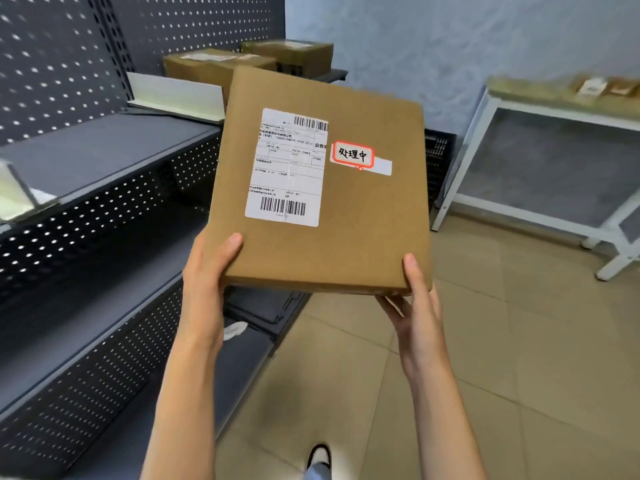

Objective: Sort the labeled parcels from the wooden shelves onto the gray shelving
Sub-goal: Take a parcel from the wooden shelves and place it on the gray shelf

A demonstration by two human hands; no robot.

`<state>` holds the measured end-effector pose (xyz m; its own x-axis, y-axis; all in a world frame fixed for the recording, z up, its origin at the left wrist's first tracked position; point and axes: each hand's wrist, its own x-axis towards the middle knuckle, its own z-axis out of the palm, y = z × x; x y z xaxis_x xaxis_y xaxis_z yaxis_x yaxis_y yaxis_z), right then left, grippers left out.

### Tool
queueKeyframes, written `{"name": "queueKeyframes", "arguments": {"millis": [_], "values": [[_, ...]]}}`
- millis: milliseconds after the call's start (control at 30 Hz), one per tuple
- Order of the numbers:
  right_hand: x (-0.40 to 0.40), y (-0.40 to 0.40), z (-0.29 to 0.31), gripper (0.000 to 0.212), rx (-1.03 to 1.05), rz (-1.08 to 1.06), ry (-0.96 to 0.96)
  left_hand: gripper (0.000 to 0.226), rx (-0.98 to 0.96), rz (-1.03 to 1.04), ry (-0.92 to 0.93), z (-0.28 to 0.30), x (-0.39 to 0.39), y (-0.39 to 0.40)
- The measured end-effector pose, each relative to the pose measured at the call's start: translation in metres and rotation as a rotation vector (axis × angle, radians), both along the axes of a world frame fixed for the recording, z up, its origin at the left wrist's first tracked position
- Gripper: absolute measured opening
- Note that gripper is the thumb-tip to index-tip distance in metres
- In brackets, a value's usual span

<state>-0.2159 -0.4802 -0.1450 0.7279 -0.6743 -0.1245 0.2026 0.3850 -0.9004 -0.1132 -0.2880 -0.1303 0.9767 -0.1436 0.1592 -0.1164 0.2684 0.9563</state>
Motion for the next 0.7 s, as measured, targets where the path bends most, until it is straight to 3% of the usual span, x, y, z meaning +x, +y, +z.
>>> {"name": "queueKeyframes", "arguments": {"millis": [200, 367, 567, 700], "values": [[0.095, -0.078, 0.025, 0.033, -0.091, -0.013, -0.019, 0.065, -0.081, 0.005, -0.013, 0.020, 0.107, -0.084], [0.151, -0.124, 0.026, 0.032, -0.065, -0.033, -0.013, 0.067, -0.042, -0.021, -0.050, 0.023, 0.164, -0.128], [0.224, -0.162, 0.021, 0.066, -0.073, 0.042, 0.038, 0.075, 0.022, 0.046, -0.064, 0.016, 0.217, -0.152], [0.283, -0.184, 0.024, 0.038, -0.072, 0.129, -0.008, 0.075, 0.031, 0.144, -0.089, 0.016, 0.250, -0.168]]}}
